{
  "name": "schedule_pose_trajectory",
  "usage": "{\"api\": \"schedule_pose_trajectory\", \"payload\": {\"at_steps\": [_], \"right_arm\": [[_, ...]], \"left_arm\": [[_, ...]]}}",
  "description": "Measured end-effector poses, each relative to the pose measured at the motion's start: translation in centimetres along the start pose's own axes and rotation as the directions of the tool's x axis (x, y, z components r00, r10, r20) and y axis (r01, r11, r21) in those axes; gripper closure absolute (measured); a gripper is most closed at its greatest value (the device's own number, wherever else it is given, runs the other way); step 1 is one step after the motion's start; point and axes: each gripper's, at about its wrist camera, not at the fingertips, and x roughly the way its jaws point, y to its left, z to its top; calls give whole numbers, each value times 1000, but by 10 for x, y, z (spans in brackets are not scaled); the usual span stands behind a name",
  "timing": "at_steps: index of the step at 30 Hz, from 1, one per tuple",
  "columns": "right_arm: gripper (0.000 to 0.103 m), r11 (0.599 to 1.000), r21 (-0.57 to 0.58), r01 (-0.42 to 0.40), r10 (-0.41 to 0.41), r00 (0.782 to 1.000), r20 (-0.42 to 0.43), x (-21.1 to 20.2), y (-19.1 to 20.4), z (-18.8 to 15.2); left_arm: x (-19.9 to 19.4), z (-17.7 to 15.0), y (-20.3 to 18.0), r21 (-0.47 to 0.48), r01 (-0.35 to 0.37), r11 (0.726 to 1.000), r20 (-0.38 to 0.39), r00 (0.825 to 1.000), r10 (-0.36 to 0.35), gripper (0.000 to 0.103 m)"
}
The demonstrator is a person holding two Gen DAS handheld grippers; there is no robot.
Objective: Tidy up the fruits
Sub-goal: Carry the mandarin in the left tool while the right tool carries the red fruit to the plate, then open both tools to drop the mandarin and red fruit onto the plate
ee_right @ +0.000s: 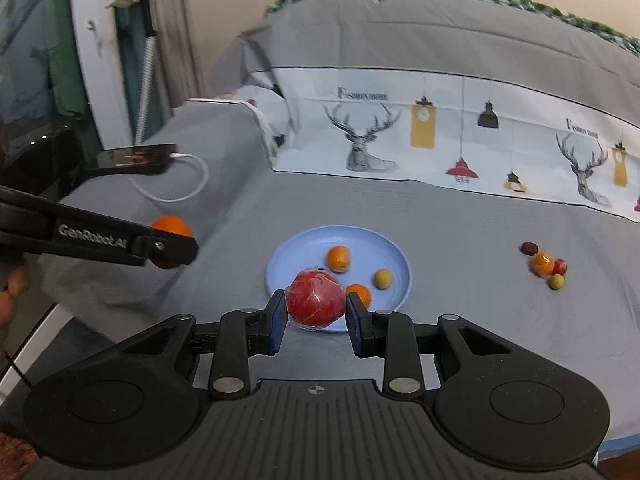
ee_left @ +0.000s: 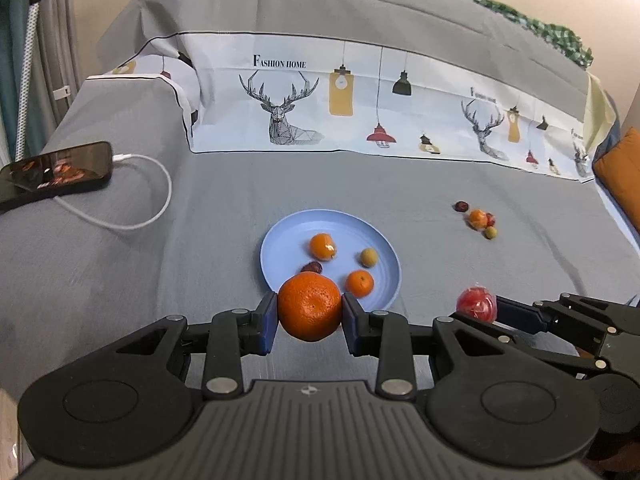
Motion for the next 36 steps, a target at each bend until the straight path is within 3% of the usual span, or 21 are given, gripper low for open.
{"api": "schedule_pose_trajectory", "payload": {"at_steps": [5, 14, 20, 26, 27, 29, 30, 32, 36], "right_arm": [[70, 999, -12, 44, -44, 999, -9, 36, -14, 7], [70, 996, 11, 90, -88, 991, -96, 117, -50, 11], [70, 995, 23, 99, -94, 983, -155, 168, -65, 5], [70, 995, 13, 96, -92, 978, -185, 196, -71, 0], [70, 995, 12, 97, -93, 978, -188, 200, -72, 0], [69, 996, 9, 87, -84, 977, -194, 205, -73, 0], [65, 997, 18, 80, -75, 979, -190, 205, -75, 2], [31, 997, 44, 68, -59, 981, -186, 199, -77, 5], [17, 997, 71, 14, -1, 983, -185, 164, -77, 6]], "left_arm": [[39, 23, -2, 25, 6, 1000, -15, 1000, -6, 66], [143, 54, -3, 106, 9, 994, -79, 997, 0, 66], [210, 56, -2, 152, 9, 988, -136, 991, 12, 66], [243, 56, 0, 199, -20, 980, -164, 985, 53, 65], [244, 56, 1, 202, -21, 979, -154, 987, 53, 60], [239, 59, -1, 220, -12, 975, -122, 992, 40, 28], [232, 61, -2, 225, -11, 974, -100, 994, 34, 6], [212, 61, -2, 223, -40, 974, -18, 999, 45, 1], [169, 45, 4, 207, -53, 977, -30, 998, 61, 0]]}}
